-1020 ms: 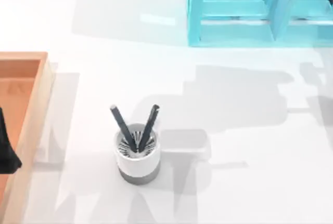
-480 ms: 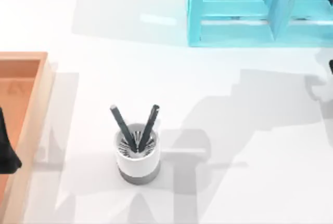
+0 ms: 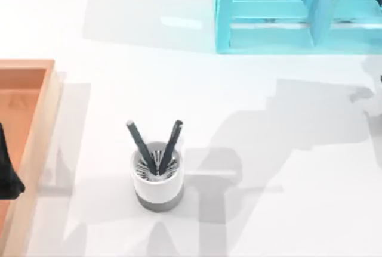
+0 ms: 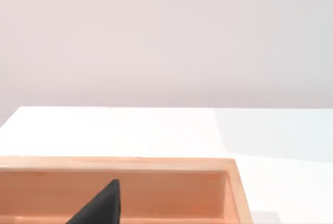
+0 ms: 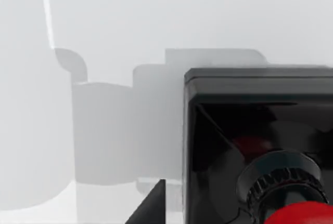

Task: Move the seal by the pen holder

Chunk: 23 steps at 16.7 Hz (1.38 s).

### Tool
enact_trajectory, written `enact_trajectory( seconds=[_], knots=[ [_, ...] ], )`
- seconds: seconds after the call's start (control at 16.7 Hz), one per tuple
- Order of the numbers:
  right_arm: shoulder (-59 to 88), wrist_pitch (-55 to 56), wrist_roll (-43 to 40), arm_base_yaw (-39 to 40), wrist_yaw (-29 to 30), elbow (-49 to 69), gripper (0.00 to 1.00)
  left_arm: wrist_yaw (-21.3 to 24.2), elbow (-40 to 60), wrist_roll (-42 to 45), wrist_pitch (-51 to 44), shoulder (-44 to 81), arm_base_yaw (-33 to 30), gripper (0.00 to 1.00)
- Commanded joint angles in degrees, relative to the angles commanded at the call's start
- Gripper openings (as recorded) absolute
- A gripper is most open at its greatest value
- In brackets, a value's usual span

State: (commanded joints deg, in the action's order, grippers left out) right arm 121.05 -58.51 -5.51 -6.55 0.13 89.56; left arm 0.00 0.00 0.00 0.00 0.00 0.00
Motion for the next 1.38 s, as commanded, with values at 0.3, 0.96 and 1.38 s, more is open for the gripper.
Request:
enact_trajectory(
  seconds=[0.3,0.96,1.38],
  knots=[
    [0.00,0.00,0.00,0.00,0.00,0.00,0.17,0.00,0.00,0.00,0.00,0.00,0.00,1.00],
    [-0.08,-0.02,0.04,0.02,0.03,0.02,0.00,0.00,0.00,0.00,0.00,0.00,0.00,1.00],
    [1.58,-12.90,7.44,7.50,0.12,13.65,0.00,0.00,0.00,0.00,0.00,0.00,0.00,1.00]
  ],
)
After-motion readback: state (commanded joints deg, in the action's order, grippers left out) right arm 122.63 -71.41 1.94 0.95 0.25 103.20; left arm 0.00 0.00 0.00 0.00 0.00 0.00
